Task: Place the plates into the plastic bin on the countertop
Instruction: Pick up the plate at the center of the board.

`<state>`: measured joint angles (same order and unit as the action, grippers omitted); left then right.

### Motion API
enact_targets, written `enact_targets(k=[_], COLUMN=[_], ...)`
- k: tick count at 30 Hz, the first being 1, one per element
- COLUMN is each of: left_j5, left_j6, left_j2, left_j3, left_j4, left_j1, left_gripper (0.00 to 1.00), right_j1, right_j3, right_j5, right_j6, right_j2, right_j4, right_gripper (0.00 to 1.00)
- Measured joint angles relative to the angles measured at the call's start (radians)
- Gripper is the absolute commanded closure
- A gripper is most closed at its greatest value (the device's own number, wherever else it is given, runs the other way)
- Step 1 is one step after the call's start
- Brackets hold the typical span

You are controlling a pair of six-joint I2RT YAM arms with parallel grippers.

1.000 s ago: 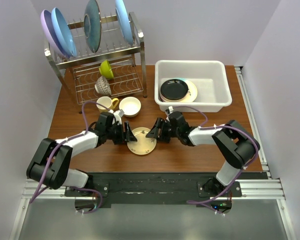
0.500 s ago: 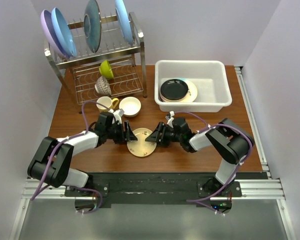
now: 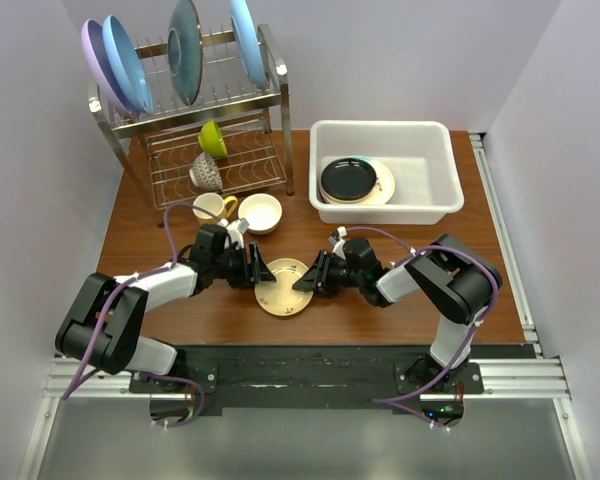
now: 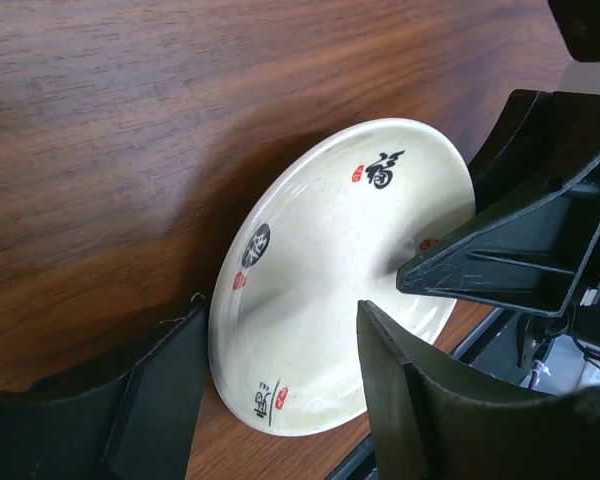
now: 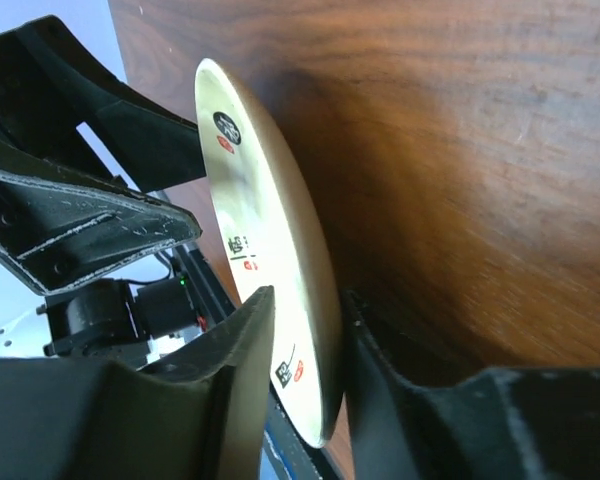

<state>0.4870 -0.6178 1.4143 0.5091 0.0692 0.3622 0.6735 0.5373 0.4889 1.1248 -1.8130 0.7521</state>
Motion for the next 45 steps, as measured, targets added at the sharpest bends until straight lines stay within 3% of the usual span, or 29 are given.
enact_targets(k=[7,17,30,45], left_j5=[0.007,0.012,0.012,0.016], left_j6=[0.000,0.001,0.001,0.002], left_j2=[0.001,-0.014,-0.091,-0.127], left_j3=[-0.001,0.000,0.013,0.021], left_j4=[0.003,-0.013,-0.052,-0.060], left_j1=[0.001,0.007,0.008,0.008], left_gripper=[0.37,0.27,0.19,0.03], right_j1=[0.001,0.003,0.005,0.005], right_j3=[-0.005,-0.012,-0.008,-0.027], right_j5=[0.002,-0.001,-0.195,-0.393], right_j6=[0.005,-0.012,-0.227,-0.325], right_j2=[0.000,0.018,0.406,0.816], right_j4=[0.014,-0.011,-0.499,-0.922], right_gripper=[0.85,0.98,1.00,1.00])
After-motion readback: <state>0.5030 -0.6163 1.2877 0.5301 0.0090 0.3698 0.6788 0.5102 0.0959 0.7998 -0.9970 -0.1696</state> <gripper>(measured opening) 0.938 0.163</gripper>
